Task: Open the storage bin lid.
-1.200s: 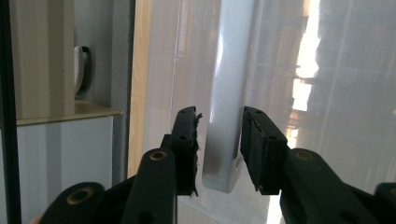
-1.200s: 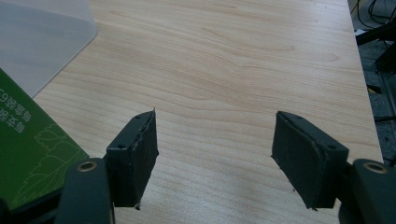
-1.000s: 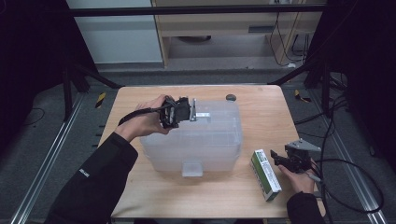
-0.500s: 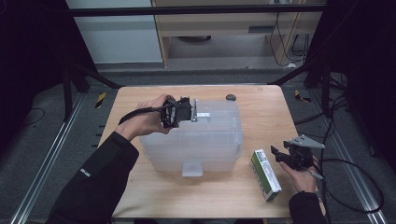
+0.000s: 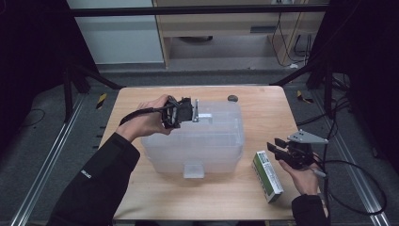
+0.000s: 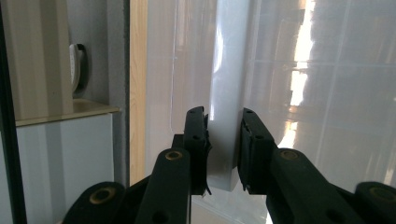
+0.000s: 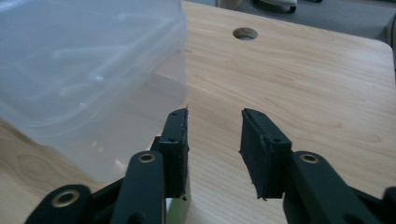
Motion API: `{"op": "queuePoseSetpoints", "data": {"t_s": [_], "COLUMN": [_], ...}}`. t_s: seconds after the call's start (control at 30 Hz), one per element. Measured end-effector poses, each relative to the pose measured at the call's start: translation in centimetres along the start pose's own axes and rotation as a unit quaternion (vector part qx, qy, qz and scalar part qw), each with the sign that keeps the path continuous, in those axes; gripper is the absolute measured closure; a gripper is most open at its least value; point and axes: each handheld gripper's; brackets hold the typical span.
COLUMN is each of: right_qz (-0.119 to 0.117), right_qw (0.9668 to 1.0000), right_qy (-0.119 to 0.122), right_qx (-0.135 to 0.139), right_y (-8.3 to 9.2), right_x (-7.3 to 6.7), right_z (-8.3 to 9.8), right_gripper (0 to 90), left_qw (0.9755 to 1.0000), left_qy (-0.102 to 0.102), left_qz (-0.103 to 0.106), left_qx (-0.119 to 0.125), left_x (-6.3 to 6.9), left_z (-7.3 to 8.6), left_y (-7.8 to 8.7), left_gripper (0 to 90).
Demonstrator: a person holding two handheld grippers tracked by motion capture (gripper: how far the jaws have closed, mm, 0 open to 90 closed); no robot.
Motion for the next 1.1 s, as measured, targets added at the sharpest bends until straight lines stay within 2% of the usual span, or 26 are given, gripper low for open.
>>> {"op": "queuePoseSetpoints", "data": {"t_s": [0.17, 0.2, 0.37, 0.53, 0.7, 0.77, 0.8, 0.83, 1.0, 1.03, 1.1], "right_qz": [-0.015, -0.025, -0.038, -0.054, -0.068, -0.072, -0.073, -0.074, -0.085, -0.087, -0.090], "right_qw": [0.9998, 0.9995, 0.9990, 0.9982, 0.9972, 0.9969, 0.9967, 0.9965, 0.9956, 0.9955, 0.9952], "right_qy": [0.011, 0.016, 0.022, 0.026, 0.030, 0.031, 0.034, 0.037, 0.037, 0.036, 0.034], "right_qx": [0.005, 0.009, 0.008, 0.005, -0.004, -0.008, -0.009, -0.010, -0.013, -0.013, -0.018], "right_y": [0.4, 0.5, 0.6, 0.8, 0.6, 0.6, 0.5, 0.5, 0.3, 0.2, 0.1], "right_x": [-0.6, -1.0, -1.6, -2.3, -2.8, -3.0, -3.1, -3.2, -3.8, -3.8, -4.0], "right_z": [-0.8, -1.2, -1.6, -2.2, -2.5, -2.5, -2.5, -2.6, -2.8, -2.8, -2.8], "right_gripper": [67.6, 69.8, 73.3, 79.2, 85.0, 86.9, 87.8, 88.5, 89.9, 90.0, 90.0], "left_qw": [1.0000, 1.0000, 0.9999, 0.9998, 0.9999, 0.9998, 0.9999, 0.9998, 0.9997, 0.9999, 0.9998], "left_qy": [0.003, 0.006, 0.008, 0.020, 0.014, 0.022, 0.013, 0.017, 0.022, 0.013, 0.016], "left_qz": [0.002, 0.004, 0.006, 0.005, -0.001, 0.001, -0.003, -0.001, -0.005, -0.009, -0.008], "left_qx": [0.000, 0.000, -0.003, 0.001, -0.003, -0.002, -0.004, -0.010, -0.007, -0.006, -0.005], "left_x": [-0.1, -0.1, -0.2, -0.2, -0.5, -0.5, -0.6, -0.6, -0.7, -0.8, -0.9], "left_z": [0.0, 0.0, 0.0, 0.0, -0.1, -0.1, -0.2, -0.3, -0.3, -0.4, -0.3], "left_y": [0.0, 0.0, 0.1, 0.0, 0.2, 0.1, 0.2, 0.2, 0.2, 0.2, 0.2], "left_gripper": [75.0, 74.9, 74.8, 74.6, 74.5, 74.4, 74.4, 74.4, 74.3, 74.3, 74.2]}}
Point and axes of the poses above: each handheld gripper's, and its own axes: y roughly backward along the jaws, z roughly out of its underside, x roughly to its right, and after that the axes turned 8 degrees about y, right-handed
